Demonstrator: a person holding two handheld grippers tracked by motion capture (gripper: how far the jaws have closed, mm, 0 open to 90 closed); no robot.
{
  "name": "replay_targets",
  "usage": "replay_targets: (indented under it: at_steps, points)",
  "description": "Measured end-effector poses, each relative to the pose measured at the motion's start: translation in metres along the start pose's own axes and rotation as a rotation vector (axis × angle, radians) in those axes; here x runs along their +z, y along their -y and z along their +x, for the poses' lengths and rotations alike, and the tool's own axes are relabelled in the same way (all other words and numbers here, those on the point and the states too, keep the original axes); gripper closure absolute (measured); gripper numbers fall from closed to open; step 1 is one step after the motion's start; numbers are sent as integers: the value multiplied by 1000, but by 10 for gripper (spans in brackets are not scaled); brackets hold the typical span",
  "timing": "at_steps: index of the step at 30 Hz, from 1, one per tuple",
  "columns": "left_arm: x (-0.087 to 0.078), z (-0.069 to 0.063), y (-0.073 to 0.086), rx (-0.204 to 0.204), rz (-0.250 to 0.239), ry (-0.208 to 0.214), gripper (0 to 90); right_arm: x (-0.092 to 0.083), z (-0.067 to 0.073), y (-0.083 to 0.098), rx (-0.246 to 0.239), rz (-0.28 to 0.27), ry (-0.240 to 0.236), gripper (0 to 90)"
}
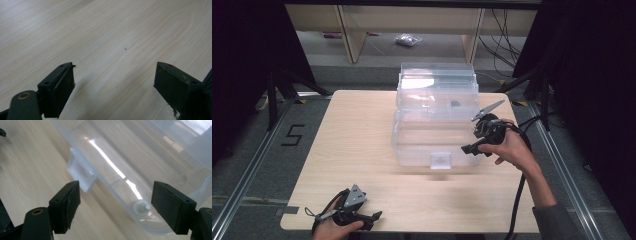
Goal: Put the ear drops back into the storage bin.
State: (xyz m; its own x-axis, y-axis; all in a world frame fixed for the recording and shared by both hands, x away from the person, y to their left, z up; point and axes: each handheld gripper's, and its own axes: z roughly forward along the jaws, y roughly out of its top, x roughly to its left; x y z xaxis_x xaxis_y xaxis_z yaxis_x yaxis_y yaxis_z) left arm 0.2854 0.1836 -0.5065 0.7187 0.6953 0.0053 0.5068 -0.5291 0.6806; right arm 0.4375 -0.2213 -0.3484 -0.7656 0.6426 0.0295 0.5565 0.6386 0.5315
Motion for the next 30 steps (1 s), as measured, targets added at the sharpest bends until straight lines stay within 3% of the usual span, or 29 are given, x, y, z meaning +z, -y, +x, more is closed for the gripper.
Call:
replay_targets:
  at_steps: [6, 7, 8, 11, 13, 14, 15, 17, 19, 21, 22, 24, 25, 27, 28, 29, 30]
  points:
    - [1, -1, 0, -20, -14, -12, 159, 3, 12, 7, -3, -12, -12, 242]
    - [1, -1, 0, -26, -12, -5, 159, 5, 13, 8, -32, -24, -16, 244]
    - [0, 0, 0, 1, -1, -1, 159, 5, 15, 9, -27, -22, -17, 243]
    - [1, -1, 0, -20, -11, -3, 159, 6, 21, 13, -2, -18, -32, 242]
    - [1, 0, 0, -4, -2, -6, 159, 8, 20, 15, -46, -43, -28, 242]
    - [-1, 2, 0, 14, 12, -5, 159, 10, 21, 17, -43, -41, -45, 242]
    - [0, 1, 0, 7, 5, -8, 159, 10, 24, 18, -22, -42, -43, 242]
    - [2, -1, 0, -29, -16, -10, 159, 12, 25, 21, -28, -62, -40, 242]
    - [1, 0, 0, -17, -14, -13, 159, 12, 30, 24, -2, -54, -36, 242]
    - [1, 0, 0, -18, -18, -12, 159, 14, 32, 26, -24, -71, -46, 242]
    - [-1, 1, 0, 6, 2, -10, 159, 15, 34, 27, -24, -82, -48, 242]
    - [-1, 2, 0, 12, 10, -11, 159, 17, 39, 30, -9, -77, -58, 243]
    - [-1, 2, 0, 12, 10, -11, 159, 19, 39, 30, -38, -95, -56, 242]
    - [-1, 2, 0, 16, 12, -13, 159, 21, 42, 32, -41, -89, -68, 241]
    - [1, -1, 0, -18, -18, -15, 159, 21, 45, 33, -20, -86, -57, 241]
    - [1, 0, 0, -17, -16, -15, 159, 22, 44, 34, -60, -93, -62, 240]
    - [1, 0, 0, -17, -16, -15, 159, 23, 46, 35, -44, -91, -65, 237]
